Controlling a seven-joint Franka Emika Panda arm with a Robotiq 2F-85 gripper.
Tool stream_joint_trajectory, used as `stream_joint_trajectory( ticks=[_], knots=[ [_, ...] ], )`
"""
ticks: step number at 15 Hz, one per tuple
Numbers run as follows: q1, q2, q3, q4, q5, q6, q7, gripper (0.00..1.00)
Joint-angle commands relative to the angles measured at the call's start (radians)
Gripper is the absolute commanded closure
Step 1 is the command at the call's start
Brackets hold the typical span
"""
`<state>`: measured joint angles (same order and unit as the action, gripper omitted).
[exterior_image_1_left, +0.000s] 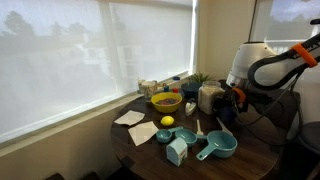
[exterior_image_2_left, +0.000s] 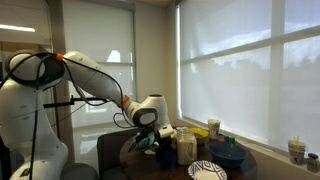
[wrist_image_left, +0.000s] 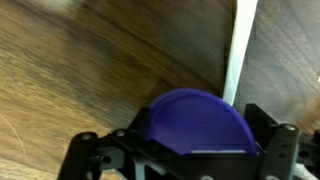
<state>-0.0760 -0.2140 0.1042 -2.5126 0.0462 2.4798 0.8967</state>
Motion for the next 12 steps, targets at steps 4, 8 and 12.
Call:
stream_joint_trajectory(
  ticks=[4, 8, 12],
  knots=[
    [-0.006, -0.057, -0.005, -0.043, -0.056, -0.043, 0.07, 0.0],
    [0.009, -0.115, -0.002, -0.067, -0.041, -0.053, 0.035, 0.0],
    [0.022, -0.14, 0.013, -0.055, -0.03, -0.049, 0.011, 0.0]
  ],
)
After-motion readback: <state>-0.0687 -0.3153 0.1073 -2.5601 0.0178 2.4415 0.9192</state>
